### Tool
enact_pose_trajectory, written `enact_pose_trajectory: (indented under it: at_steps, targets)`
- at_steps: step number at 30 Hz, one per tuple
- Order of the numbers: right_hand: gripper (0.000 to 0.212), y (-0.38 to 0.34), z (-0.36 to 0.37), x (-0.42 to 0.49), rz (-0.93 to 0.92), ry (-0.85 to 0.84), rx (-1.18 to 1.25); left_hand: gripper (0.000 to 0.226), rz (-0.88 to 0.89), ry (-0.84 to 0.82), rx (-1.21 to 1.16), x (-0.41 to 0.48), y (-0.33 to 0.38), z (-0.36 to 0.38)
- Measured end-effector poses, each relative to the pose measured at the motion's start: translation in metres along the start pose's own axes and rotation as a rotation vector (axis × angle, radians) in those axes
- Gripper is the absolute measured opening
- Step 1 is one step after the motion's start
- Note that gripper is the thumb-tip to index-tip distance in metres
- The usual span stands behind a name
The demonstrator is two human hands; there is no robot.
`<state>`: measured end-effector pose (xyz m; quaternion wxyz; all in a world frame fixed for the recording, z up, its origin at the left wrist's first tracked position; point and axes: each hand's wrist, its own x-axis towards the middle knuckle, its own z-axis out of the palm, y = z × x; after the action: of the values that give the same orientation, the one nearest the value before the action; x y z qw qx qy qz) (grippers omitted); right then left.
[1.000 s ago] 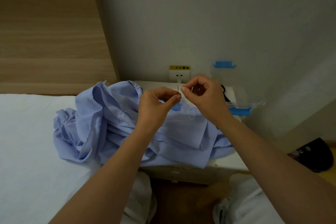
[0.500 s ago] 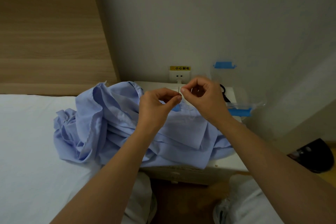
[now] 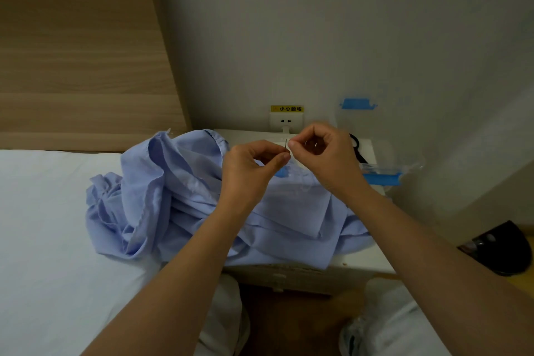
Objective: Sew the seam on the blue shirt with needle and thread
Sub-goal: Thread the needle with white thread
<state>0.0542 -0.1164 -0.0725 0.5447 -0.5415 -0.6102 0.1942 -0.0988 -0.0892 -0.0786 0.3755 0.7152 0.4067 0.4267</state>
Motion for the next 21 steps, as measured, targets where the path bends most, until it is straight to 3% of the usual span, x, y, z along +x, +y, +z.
enact_pose_trajectory:
  at_steps: [21]
  targets:
    - [0.008,0.0036,-0.0015,0.0003,0.009,-0.027,0.018,0.005,0.005,0.006,0.018,-0.0002,-0.0006,-0.0002]
